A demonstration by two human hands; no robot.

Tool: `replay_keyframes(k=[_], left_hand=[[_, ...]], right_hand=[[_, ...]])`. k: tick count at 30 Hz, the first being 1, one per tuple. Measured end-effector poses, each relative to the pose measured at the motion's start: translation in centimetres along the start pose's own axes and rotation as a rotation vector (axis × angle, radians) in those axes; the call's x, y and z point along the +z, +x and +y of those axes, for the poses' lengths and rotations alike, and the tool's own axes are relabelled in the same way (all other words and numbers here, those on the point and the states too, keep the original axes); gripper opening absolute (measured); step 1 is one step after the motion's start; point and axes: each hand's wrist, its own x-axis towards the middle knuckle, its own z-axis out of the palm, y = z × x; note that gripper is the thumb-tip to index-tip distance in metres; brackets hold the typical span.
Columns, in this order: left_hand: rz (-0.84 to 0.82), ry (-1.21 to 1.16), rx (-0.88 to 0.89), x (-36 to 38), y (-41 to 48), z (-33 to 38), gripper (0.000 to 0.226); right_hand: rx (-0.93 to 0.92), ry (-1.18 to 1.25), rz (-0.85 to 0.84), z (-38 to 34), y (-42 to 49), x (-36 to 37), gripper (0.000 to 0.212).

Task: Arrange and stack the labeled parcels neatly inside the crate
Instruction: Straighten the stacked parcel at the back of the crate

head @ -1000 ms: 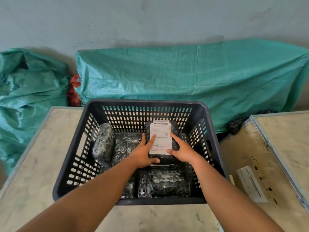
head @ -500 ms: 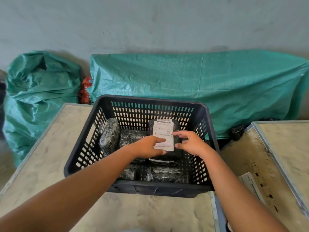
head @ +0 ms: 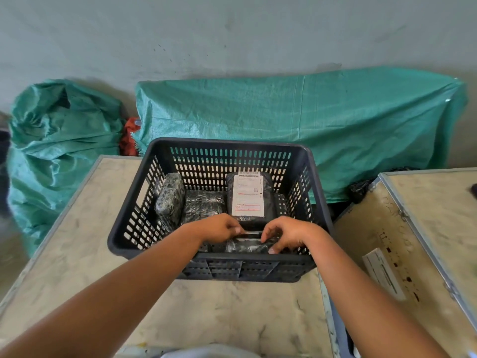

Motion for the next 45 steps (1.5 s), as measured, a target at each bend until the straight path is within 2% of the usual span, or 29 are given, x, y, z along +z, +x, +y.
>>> replay_keyframes(k=[2, 4, 6, 9, 12, 17, 22, 24, 27, 30, 32, 34, 36, 38, 41, 45], left_hand=[[0.0, -0.05, -0.013, -0.4, -0.1, -0.3, 0.042], [-0.008, -0.036, -0.037, -0.5, -0.1, -0.4, 0.073], [0.032, 0.08, -0.059, -0.3, 0.2, -0.4, 0.087], [0.073, 0.127, -0.022, 0.0, 0.8, -0.2, 0.079], [0.15, -0.024, 0.056, -0.5, 0.6, 0.0, 0.071], [0.369, -0.184, 0.203, -1.6, -0.7, 0.7, 0.051], [0.346, -0.297, 0.245, -5.2, -1.8, 2.9, 0.046], [0.316, -0.33, 0.255, -7.3, -2.2, 3.6, 0.042], [0.284, -0.459, 0.229, -9.5, -2.6, 3.8, 0.033], [0.315, -0.548, 0.221, -10.0, -1.9, 3.5, 0.032], [0.421, -0.557, 0.24, -9.6, -1.2, 3.3, 0.04], [0.514, -0.549, 0.255, -8.7, -0.4, 3.0, 0.064], [0.472, -0.581, 0.255, -7.4, 0.2, 2.8, 0.095], [0.404, -0.508, 0.244, -5.9, 1.2, 2.3, 0.111], [0.402, -0.391, 0.196, -5.1, 3.0, 1.9, 0.106], [0.449, -0.412, 0.03, -5.6, 5.2, 1.4, 0.096]], right_hand=[[-0.034, 0.125, 0.145, 0.3, 0.2, 0.0, 0.031], [-0.058, 0.182, 0.288, 0.6, 0.5, -0.1, 0.031], [-0.073, 0.154, 0.272, 0.6, 0.7, -0.1, 0.042], [-0.082, 0.105, 0.263, 0.4, 0.8, -0.1, 0.049], [-0.171, 0.169, 0.397, 0.4, 0.9, -0.3, 0.042], [-0.28, 0.268, 0.557, -0.2, 0.4, -1.0, 0.036], [-0.437, 0.413, 0.761, -0.3, -0.6, -1.3, 0.029], [-0.467, 0.492, 0.754, -0.3, -1.1, -1.2, 0.032], [-0.511, 0.479, 0.716, -0.3, -1.1, -0.9, 0.063], [-0.551, 0.448, 0.724, -0.9, -1.2, -2.0, 0.066], [-0.546, 0.433, 0.751, -1.5, -1.3, -3.5, 0.066], [-0.515, 0.431, 0.767, -1.7, -1.0, -4.9, 0.067], [-0.467, 0.451, 0.779, -1.7, -0.2, -6.0, 0.069], [-0.42, 0.498, 0.781, -1.6, 0.9, -6.7, 0.069], [-0.375, 0.522, 0.785, -1.7, 2.9, -7.1, 0.066], [-0.366, 0.444, 0.807, -2.1, 5.2, -6.7, 0.067]])
